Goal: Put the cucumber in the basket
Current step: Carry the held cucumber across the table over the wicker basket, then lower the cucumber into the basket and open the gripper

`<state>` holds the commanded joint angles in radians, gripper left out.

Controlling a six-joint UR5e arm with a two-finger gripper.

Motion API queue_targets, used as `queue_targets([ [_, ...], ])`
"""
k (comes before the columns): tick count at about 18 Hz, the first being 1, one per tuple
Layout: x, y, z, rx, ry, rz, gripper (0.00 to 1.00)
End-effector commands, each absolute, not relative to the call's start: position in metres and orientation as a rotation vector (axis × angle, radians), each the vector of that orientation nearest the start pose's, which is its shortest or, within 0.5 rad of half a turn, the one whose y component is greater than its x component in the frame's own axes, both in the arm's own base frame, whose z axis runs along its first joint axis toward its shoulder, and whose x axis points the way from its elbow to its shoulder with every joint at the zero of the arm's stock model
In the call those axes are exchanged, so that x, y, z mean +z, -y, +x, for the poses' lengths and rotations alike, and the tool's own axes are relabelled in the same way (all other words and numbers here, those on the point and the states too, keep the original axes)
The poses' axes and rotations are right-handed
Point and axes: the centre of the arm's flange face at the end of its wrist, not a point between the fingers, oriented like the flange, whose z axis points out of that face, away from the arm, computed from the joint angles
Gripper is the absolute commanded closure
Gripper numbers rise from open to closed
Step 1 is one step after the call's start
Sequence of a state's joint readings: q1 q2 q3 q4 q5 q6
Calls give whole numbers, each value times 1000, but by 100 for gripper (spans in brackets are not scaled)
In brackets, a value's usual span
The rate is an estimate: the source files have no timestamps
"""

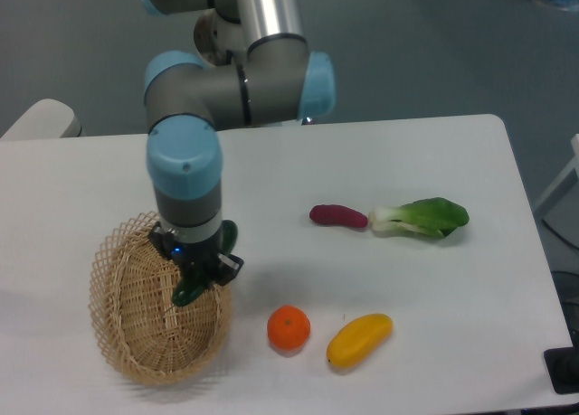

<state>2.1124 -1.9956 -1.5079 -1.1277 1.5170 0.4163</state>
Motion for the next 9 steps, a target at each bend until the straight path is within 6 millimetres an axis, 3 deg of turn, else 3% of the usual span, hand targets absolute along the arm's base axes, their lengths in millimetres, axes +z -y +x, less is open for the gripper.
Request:
queue_targets([
  [3,304,-641,-202,-22,336,-3035,67],
  [7,282,-652,-186,-19,303,-3050,67],
  [9,269,-659,-173,89,244,-3079,67],
])
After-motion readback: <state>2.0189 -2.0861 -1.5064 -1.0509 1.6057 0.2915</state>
